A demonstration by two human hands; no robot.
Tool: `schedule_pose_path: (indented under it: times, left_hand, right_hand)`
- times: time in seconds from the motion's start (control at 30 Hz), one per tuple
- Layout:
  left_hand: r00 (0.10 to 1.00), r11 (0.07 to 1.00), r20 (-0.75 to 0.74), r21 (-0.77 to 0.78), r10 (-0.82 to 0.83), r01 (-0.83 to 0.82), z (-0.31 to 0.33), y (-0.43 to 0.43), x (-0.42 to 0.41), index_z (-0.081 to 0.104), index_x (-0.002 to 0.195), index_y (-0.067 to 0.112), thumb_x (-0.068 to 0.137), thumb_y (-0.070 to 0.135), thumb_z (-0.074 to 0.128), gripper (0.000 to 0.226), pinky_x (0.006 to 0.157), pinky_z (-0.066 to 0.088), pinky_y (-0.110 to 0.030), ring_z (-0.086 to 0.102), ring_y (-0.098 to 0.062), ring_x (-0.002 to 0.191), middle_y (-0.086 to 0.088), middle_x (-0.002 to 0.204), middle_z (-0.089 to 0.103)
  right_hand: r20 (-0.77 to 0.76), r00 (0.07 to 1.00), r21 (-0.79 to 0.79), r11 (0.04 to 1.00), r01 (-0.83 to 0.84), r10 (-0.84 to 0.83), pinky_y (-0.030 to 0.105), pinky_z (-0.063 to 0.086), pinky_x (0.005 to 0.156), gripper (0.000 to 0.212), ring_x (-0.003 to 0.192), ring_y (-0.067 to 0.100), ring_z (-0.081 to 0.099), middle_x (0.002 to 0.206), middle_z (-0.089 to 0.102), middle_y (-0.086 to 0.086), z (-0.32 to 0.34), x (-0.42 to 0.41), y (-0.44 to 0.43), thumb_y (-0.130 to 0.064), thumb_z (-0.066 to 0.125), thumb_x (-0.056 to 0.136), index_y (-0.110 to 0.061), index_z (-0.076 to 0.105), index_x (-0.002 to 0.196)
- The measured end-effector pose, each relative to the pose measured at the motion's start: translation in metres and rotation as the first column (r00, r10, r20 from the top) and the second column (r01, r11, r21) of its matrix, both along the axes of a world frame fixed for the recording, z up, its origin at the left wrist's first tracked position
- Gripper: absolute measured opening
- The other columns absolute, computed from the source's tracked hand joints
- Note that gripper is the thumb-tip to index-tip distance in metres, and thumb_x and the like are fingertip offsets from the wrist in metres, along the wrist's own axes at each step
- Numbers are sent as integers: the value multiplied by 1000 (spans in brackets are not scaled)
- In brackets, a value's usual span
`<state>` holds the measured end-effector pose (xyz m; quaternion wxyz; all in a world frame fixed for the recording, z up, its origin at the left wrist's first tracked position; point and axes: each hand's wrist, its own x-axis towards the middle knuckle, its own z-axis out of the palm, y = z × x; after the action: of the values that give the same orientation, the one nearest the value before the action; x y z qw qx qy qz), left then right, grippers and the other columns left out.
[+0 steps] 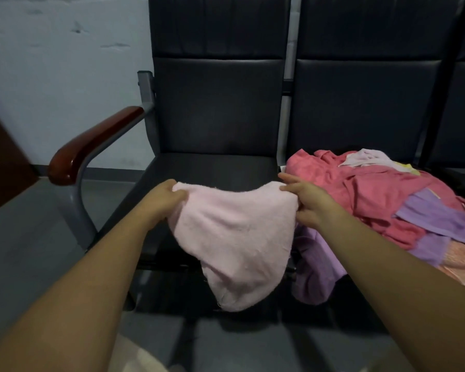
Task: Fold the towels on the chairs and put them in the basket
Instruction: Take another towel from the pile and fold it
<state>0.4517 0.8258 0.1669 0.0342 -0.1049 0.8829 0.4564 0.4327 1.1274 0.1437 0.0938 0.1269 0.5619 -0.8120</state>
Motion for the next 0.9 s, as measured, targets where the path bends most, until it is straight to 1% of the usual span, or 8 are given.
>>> schedule_pose_path:
  times: [0.07, 0.3, 0.43, 0.57, 0.63, 0.7, 0.77, 0.9]
  left_hand:
    - [998, 994, -57, -102, 32, -38, 3, 1, -2, 58, 113, 11, 97, 28, 52, 24, 74, 46, -35, 58, -21, 91, -5, 104, 60]
    - [996, 941, -90, 334, -16, 45, 14, -10, 3, 48, 127, 20, 86, 7, 72, 49, 93, 55, -43, 59, -28, 112, -8, 126, 53]
    - [963, 952, -243, -302, -116, 38, 30, -9, 10, 67, 120, 11, 89, 2, 60, 33, 81, 49, -34, 61, -27, 101, -11, 113, 66]
    - [956, 891, -272, -454, -106, -30, 61, -7, 8, 65, 107, 15, 100, 13, 48, 18, 74, 43, -36, 59, -30, 93, -15, 106, 66]
    - [947, 939, -314, -342, -66, -48, 88, -9, 8, 59, 104, 20, 102, 21, 48, 11, 67, 45, -34, 58, -27, 92, -10, 106, 63]
    - [938, 1000, -346, -8, 24, -28, 117, -12, 10, 60, 106, 21, 100, 27, 58, 9, 67, 57, -38, 63, -27, 96, -9, 110, 63]
    - [950, 939, -299, 344, 88, 22, 146, -15, 17, 59, 114, 19, 94, 27, 69, 24, 81, 61, -45, 65, -30, 102, -10, 116, 62]
    - [984, 849, -176, 515, -28, 116, 173, -26, 22, 51, 138, 8, 81, 3, 78, 63, 85, 58, -41, 62, -32, 112, -16, 135, 53]
  right_hand:
    - [-11, 1000, 10, 1000, -18, 18, 24, 56, 58, 40, 73, 16, 65, 102, 67, 12, -1, -1, -2, 7, 46, 95, -12, 64, 124]
    - [-78, 995, 19, 997, 69, -68, 29, 52, 66, 28, 78, 19, 61, 88, 66, 9, 10, 1, -6, 2, 47, 96, -14, 69, 102]
    - [-186, 972, -4, 989, 145, -143, 28, 55, 63, 27, 75, 19, 64, 83, 67, 8, 29, 7, 1, 9, 45, 94, -8, 66, 93]
    - [-241, 957, 48, 983, 175, -159, 25, 51, 53, 26, 66, 16, 62, 85, 69, 5, 59, 17, 9, 3, 47, 99, -12, 68, 98]
    - [-302, 940, 77, 978, 192, -160, 29, 51, 61, 21, 71, 17, 62, 87, 70, 6, 85, 21, 11, 1, 54, 96, -12, 69, 104]
    - [-382, 904, 55, 971, 232, -194, 33, 52, 67, 20, 76, 21, 64, 90, 73, 7, 115, 24, 14, -1, 61, 93, -13, 72, 106]
    - [-442, 873, 32, 969, 247, -208, 34, 57, 67, 19, 79, 21, 68, 96, 75, 9, 141, 30, 16, -4, 65, 91, -17, 74, 101]
    - [-442, 869, 148, 937, 316, -223, 31, 58, 61, 20, 79, 23, 70, 92, 74, 12, 165, 45, 21, -1, 68, 88, -11, 74, 104]
